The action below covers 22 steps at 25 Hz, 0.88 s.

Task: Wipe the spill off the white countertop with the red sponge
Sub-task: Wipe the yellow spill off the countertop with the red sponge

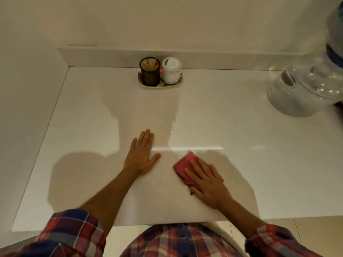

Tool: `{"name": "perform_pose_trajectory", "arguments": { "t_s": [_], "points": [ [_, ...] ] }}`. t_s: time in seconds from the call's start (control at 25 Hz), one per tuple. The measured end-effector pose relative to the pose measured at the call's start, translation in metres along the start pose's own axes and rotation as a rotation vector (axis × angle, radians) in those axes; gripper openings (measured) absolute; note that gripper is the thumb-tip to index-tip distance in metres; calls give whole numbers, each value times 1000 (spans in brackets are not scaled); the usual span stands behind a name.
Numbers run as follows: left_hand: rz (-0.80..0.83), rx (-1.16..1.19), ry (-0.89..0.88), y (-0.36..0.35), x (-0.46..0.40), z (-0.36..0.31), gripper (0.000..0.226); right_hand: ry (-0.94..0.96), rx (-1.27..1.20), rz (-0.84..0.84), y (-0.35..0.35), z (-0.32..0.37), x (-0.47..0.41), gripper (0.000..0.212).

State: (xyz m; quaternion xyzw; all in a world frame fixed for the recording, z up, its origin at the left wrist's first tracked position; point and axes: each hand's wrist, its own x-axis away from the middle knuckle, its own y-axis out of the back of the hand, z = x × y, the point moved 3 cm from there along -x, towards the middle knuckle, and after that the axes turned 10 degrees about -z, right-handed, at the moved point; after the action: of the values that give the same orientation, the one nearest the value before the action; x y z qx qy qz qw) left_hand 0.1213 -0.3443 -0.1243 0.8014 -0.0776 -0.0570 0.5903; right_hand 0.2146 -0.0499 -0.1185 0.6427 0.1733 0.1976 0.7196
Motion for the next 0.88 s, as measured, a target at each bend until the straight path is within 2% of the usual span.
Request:
{"name": "perform_pose_trajectory", "arguments": {
  "t_s": [0.08, 0.2, 0.32, 0.48, 0.56, 0.72, 0.88],
  "points": [
    [-7, -28, 0, 0, 4, 0, 85, -86, 11, 8, 8, -38, 29, 67],
    [-22, -19, 7, 0, 2, -1, 85, -261, -12, -5, 22, -87, 27, 66],
    [-24, -9, 20, -2, 0, 0, 86, -474, -1, -49, 27, -111, -14, 65],
    [-38, 11, 32, -4, -2, 1, 89, -747, 0, -134, 16, -105, -104, 62],
    [-43, 21, 36, -4, -2, 0, 90, -712, -32, -162, 13, -91, -157, 63],
    [-61, 75, 59, -2, -3, 1, 91, -508, -64, -140, 7, -46, -249, 62],
    [-171, 253, 102, 5, 0, 5, 89, -138, -96, -72, 0, 24, -256, 63]
  ]
}}
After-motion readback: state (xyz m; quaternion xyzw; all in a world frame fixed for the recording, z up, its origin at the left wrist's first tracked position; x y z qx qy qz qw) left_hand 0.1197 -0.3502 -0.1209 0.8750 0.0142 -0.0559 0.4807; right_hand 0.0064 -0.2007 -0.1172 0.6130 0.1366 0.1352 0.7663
